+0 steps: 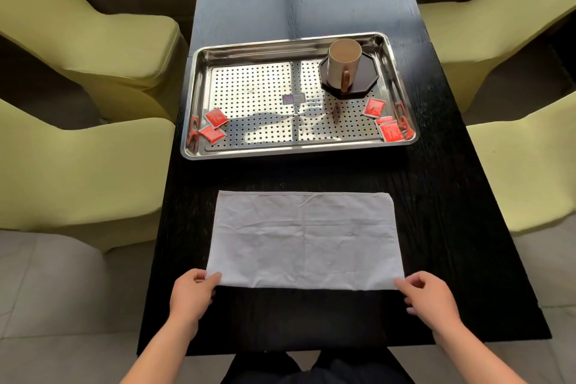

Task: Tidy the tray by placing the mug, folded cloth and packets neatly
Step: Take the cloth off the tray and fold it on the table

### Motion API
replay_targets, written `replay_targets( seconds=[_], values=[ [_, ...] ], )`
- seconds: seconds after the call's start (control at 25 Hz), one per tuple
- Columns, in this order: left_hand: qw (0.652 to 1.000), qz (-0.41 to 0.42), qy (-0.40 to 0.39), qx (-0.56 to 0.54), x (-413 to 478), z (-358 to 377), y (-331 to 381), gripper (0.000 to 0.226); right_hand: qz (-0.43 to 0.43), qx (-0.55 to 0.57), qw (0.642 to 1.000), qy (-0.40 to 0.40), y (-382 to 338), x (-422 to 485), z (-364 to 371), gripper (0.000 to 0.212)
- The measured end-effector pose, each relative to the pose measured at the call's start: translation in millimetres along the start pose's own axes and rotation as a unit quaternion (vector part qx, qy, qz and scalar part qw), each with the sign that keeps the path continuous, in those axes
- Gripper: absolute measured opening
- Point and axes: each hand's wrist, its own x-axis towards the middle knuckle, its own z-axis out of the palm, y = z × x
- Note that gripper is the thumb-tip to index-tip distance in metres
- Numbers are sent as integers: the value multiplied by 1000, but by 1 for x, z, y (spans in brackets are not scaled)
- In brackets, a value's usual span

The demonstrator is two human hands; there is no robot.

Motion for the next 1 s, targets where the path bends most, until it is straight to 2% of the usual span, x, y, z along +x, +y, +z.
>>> replay_targets(
  seconds=[0.16, 0.24, 0.4, 0.52, 0.56, 0.64, 0.72, 0.8, 0.92, 1.0],
  values=[
    [989, -51, 4, -142, -6, -5, -5, 10, 14, 95, 995, 17, -7, 2, -9, 14],
    [983, -77, 12, -167, -17, -3, -13, 10, 12, 93, 995, 40, -7, 2, -15, 13],
    [974, -114, 12, -193, -38, 6, -26, 23, -1, 22, 996, 81, -6, 1, -14, 14],
    [976, -130, 3, -177, -45, 5, -28, 21, -23, -14, 996, 83, -7, 1, -14, 7],
    [977, -128, 6, -168, -46, 4, -28, 19, -56, -63, 992, 92, -8, 1, -15, 3],
    [982, -109, 23, -154, -50, 2, -25, 15, -139, -141, 974, 106, -16, -1, -11, 11],
    [989, -68, 48, -122, -54, 2, -19, 12, -187, -105, 975, 56, -38, -6, 4, 19],
    [994, -23, 73, -83, -63, 5, -10, 8, -205, -30, 977, -52, -72, -13, 31, 26],
    [994, 32, 91, -52, -80, 9, 7, 6, -185, 68, 958, -208, -129, -19, 78, 43],
    [993, 55, 95, -43, -87, 9, 17, 8, -156, 94, 950, -254, -159, -20, 106, 51]
  ],
)
